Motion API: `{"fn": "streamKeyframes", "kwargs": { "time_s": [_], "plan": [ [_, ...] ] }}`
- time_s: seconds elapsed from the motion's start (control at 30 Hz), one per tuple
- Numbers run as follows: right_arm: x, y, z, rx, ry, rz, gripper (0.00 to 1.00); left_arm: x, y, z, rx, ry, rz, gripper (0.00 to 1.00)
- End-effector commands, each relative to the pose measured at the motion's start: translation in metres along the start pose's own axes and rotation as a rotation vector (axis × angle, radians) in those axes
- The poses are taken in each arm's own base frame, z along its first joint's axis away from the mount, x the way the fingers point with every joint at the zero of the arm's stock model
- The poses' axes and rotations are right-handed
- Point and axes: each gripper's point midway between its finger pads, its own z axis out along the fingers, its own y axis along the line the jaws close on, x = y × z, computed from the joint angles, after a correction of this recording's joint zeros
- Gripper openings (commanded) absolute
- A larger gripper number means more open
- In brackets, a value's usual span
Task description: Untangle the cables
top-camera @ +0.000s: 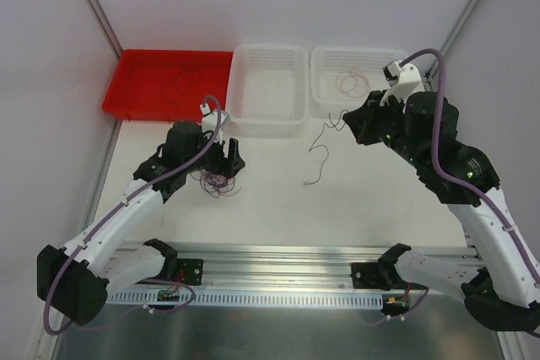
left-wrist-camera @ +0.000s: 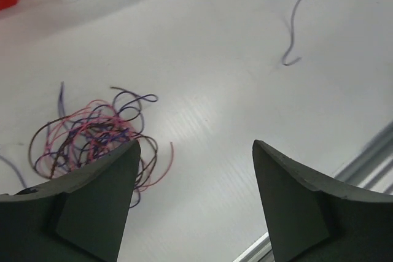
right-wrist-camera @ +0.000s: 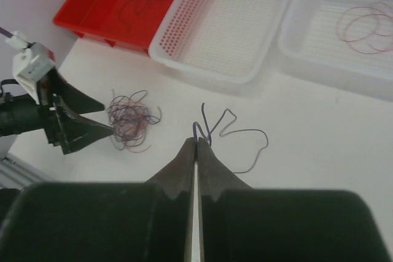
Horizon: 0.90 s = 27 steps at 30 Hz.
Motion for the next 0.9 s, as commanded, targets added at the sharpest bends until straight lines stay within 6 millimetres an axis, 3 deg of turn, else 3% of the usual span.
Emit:
{"fn": "streamKeyframes", "kwargs": {
  "time_s": [0.0,0.23,0.47,0.53,0.87],
  "plan": [
    [-0.01,0.05,-0.001,-0.26,-0.019,0.077,0.01,-0.012,-0.053,-0.008,0.25,-0.124,0.164,0.75],
    [0.013,0.083,0.007,-0.438,0.049,0.13,0.01,-0.02,-0.094,-0.02,0.434,-0.238,0.176,0.86],
    [0.022,0.104,0.004,-0.538,0.07,0.141,0.01,-0.029,-0.113,-0.006,0.487,-0.272,0.151,0.89],
    [0.024,0.109,0.004,-0.558,0.074,0.146,0.01,-0.037,-0.121,-0.006,0.511,-0.32,0.184,0.89],
    [0.02,0.126,-0.004,-0.638,0.071,0.152,0.01,-0.033,-0.155,0.022,0.592,-0.306,0.324,0.83]
  ]
}}
